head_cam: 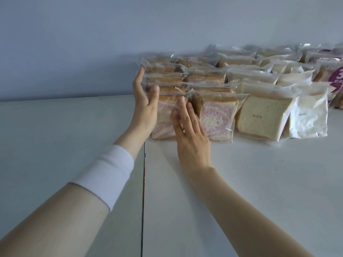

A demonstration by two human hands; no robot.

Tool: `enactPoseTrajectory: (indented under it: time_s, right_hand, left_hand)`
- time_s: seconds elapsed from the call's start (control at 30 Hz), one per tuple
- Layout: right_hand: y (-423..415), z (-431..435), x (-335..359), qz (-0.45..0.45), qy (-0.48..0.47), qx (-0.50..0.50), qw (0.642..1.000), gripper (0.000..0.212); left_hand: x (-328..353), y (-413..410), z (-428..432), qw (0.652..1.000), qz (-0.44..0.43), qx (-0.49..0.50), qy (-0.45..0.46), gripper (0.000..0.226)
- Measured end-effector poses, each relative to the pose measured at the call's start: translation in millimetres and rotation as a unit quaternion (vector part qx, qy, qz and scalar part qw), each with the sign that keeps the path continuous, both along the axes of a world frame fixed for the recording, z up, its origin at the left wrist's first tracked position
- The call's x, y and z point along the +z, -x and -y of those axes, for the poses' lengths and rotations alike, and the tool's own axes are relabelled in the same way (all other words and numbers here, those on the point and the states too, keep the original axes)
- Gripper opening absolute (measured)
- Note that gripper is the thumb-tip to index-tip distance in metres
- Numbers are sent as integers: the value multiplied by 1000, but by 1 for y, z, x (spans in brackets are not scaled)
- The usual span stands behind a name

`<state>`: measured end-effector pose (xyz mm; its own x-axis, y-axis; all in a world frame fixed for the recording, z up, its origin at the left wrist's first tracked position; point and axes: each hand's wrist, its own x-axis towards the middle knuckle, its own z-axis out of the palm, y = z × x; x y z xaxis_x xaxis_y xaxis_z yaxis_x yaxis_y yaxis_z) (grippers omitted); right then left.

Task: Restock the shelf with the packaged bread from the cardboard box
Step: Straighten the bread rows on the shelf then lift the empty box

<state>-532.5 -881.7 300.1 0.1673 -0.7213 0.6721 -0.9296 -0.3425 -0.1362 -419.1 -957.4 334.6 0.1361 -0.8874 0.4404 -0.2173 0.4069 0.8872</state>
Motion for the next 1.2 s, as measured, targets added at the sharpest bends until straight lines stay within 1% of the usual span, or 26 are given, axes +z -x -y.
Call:
enactPoseTrajectory:
  time_s: [0.07,0.17,0.23,0.3,0.33,0.37,0.43,0.47,0.5,0.53,0.57,0.6,0.67,0.7,0.73,0.8,0.87,0.93,1.0,1.13,1.2]
  right_hand:
    - [2,0,0,-10,1,2,1000,42]
    - [-1,-2,7,1,-36,-2,999,44]
    - [2,-6,12,-9,-61,28,998,46]
    - [20,-19,18,-15,-49,64,997,51]
    - [36,-28,20,-2,-27,66,997,53]
    - [55,-37,20,30,-6,51,998,54]
    - [101,-54,21,122,9,-29,992,56]
    - [124,-58,20,168,-8,-78,983,61]
    - [145,-58,18,206,-44,-115,971,67]
    - [163,-55,16,229,-85,-136,960,74]
    - [177,-48,14,234,-120,-145,954,80]
    - [188,-41,12,219,-144,-145,954,85]
    - [202,-27,10,160,-158,-127,966,89]
    - [207,-22,9,135,-151,-111,973,89]
    - [210,-17,8,117,-138,-97,979,89]
    - [214,-8,7,89,-100,-82,988,88]
    - [213,3,8,56,-77,-81,992,87]
    - [211,14,9,27,-85,-86,992,87]
    - [211,21,8,20,-93,-91,991,86]
    - [214,18,5,25,-90,-88,992,85]
    - [213,13,5,49,-112,-74,990,88]
  left_hand:
    - [-1,1,0,1000,-10,6,8,54]
    - [0,5,1,999,-13,28,13,53]
    - [2,3,-3,999,-4,31,13,57]
    - [5,0,-11,999,26,43,7,62]
    - [9,0,-17,997,48,59,11,64]
    - [15,1,-24,994,76,75,30,65]
    - [36,17,-39,979,154,79,107,66]
    - [47,31,-45,964,213,64,148,65]
    - [55,48,-49,937,290,49,187,64]
    - [61,67,-48,900,374,38,220,66]
    - [64,85,-47,861,450,29,235,72]
    - [65,101,-45,829,513,18,222,81]
    - [56,119,-39,773,616,13,148,103]
    - [48,121,-35,749,652,22,110,110]
    - [42,119,-31,736,671,28,81,114]
    - [37,116,-29,739,671,25,60,114]
    - [36,115,-29,744,664,18,71,111]
    - [33,117,-29,742,665,26,81,109]
    - [32,118,-30,747,658,31,91,107]
    - [44,127,-32,790,606,14,91,103]
    - [57,143,-22,802,593,-5,78,99]
